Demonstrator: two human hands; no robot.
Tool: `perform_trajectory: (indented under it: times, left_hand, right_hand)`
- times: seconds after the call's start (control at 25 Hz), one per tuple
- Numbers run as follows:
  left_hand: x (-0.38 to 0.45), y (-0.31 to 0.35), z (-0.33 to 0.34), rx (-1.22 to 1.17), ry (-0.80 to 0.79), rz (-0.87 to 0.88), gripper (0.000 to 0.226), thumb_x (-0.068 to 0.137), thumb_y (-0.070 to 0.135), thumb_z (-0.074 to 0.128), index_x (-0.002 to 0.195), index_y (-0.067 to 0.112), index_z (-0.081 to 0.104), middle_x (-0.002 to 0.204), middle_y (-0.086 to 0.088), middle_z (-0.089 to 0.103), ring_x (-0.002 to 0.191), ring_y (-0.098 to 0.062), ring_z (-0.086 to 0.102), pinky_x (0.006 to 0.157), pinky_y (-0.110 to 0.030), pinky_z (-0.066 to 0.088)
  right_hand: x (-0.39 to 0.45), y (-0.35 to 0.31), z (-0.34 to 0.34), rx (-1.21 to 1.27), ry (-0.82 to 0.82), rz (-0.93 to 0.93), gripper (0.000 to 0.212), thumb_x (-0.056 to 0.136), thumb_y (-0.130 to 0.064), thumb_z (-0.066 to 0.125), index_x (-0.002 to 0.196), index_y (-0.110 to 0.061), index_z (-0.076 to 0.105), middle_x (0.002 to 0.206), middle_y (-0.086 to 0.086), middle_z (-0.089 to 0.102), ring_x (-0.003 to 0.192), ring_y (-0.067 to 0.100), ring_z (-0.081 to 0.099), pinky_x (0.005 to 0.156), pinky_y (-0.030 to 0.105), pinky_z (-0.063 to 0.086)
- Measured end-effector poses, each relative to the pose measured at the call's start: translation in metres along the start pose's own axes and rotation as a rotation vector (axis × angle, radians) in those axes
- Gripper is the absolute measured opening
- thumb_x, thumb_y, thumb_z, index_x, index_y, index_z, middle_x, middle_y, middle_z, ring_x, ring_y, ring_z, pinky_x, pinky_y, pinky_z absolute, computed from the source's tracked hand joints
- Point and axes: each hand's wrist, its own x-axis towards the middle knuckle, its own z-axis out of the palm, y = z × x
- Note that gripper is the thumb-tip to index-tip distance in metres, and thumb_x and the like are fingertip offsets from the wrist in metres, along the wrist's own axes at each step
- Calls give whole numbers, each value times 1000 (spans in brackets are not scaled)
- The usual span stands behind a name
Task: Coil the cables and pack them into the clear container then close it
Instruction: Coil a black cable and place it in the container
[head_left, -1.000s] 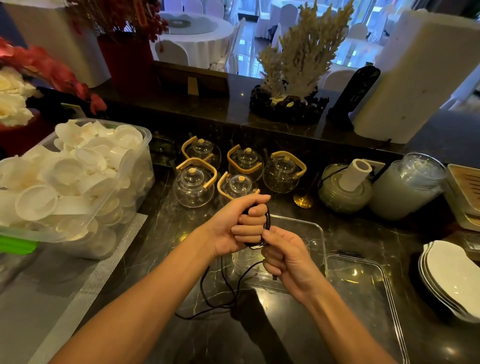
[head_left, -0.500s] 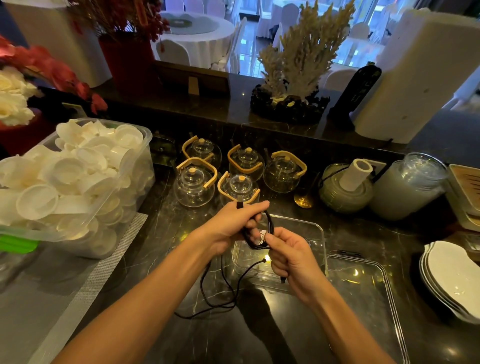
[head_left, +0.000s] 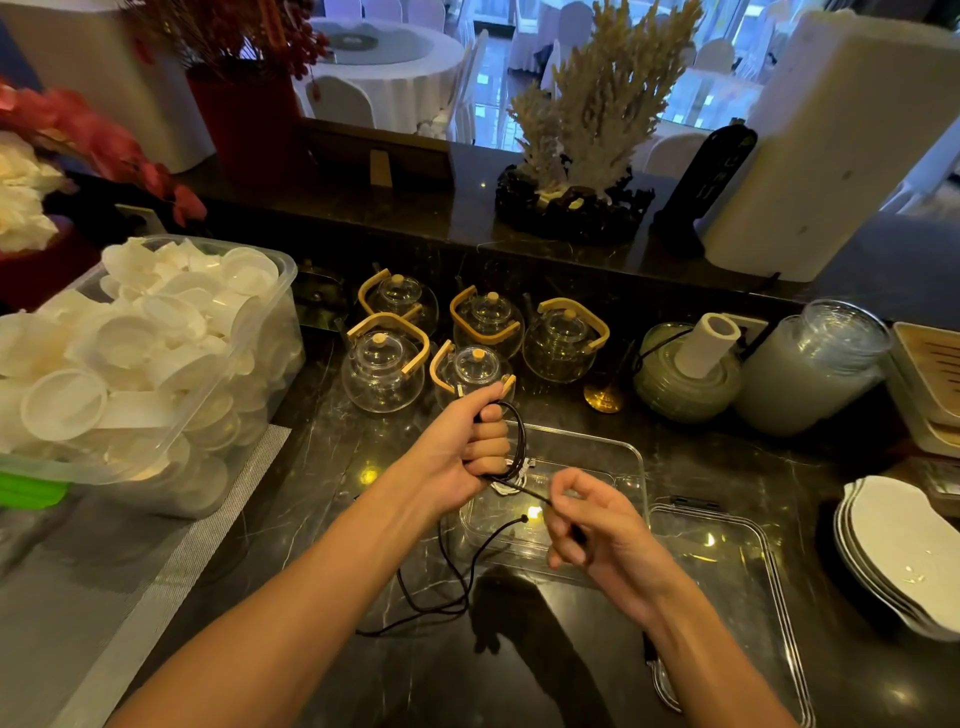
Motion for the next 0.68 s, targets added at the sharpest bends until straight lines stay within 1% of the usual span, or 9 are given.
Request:
perform_trajectory:
  times: [0.08, 0.16, 0.24, 0.32, 0.36, 0.48, 0.56, 0.64, 0.68]
  left_hand:
    - [0, 2, 2, -47, -9, 10, 47, 101, 37, 54, 59, 20, 43, 40, 9, 25, 28, -4, 21, 26, -17, 13]
    - [1, -1, 7, -76, -24, 10, 47, 101, 36, 54, 58, 20, 43, 40, 9, 25, 27, -4, 21, 27, -17, 13]
    - [3, -5, 12, -93, -42, -5, 48, 101, 37, 53, 58, 19, 42, 39, 9, 25, 26, -4, 22, 27, -16, 12]
    - [6, -10, 15, -86, -53, -15, 48, 102, 38, 53, 59, 19, 42, 40, 9, 25, 27, -4, 22, 26, -16, 13]
    - [6, -12, 16, -63, -54, -17, 48, 102, 38, 53, 59, 20, 42, 40, 9, 25, 27, -4, 21, 26, -16, 14]
    - [8, -17, 19, 30, -47, -16, 47, 101, 37, 54, 59, 20, 43, 42, 9, 24, 29, -4, 21, 27, -17, 16]
    - [8, -22, 22, 93, -31, -12, 46, 101, 36, 55, 60, 20, 43, 43, 9, 25, 30, -3, 21, 28, -16, 15]
    - [9, -25, 22, 146, 16, 23, 45, 100, 35, 57, 60, 20, 45, 45, 9, 25, 32, -3, 21, 30, -16, 14]
    - [9, -25, 22, 163, 46, 50, 45, 100, 34, 58, 60, 19, 45, 45, 9, 25, 32, -3, 20, 31, -16, 14]
  right_hand:
    - [-6, 6, -8, 369, 3, -31, 39, 65, -11, 95, 97, -5, 74, 76, 9, 63, 51, 12, 56, 54, 28, 58]
    - [-6, 12, -13, 675, -46, -68, 42, 69, -3, 93, 108, -1, 75, 86, 11, 69, 62, 14, 66, 58, 27, 62]
    - [-3, 15, -12, 793, -74, -83, 40, 76, -4, 89, 113, -3, 74, 99, 14, 69, 70, 14, 69, 59, 26, 63]
    - [-1, 12, -9, 793, -42, -61, 44, 71, -6, 93, 111, -7, 73, 109, 16, 67, 68, 10, 68, 52, 22, 61]
    - [1, 9, -8, 776, -25, -40, 50, 67, -6, 96, 112, -6, 72, 105, 15, 68, 61, 9, 67, 49, 21, 59]
    - [11, 3, -8, 655, 53, 80, 67, 53, -2, 101, 111, 2, 67, 76, 8, 63, 42, 5, 55, 41, 17, 54]
    - [19, 1, -6, 519, 146, 153, 50, 61, -3, 96, 102, 2, 67, 70, 7, 57, 38, 4, 44, 36, 14, 45]
    - [24, -4, -1, 287, 219, 134, 14, 84, -5, 75, 96, -1, 69, 72, 5, 51, 42, 3, 35, 36, 14, 38]
    - [25, -7, 2, 171, 228, 100, 6, 92, -5, 65, 95, -2, 69, 72, 4, 49, 44, 4, 33, 38, 16, 36]
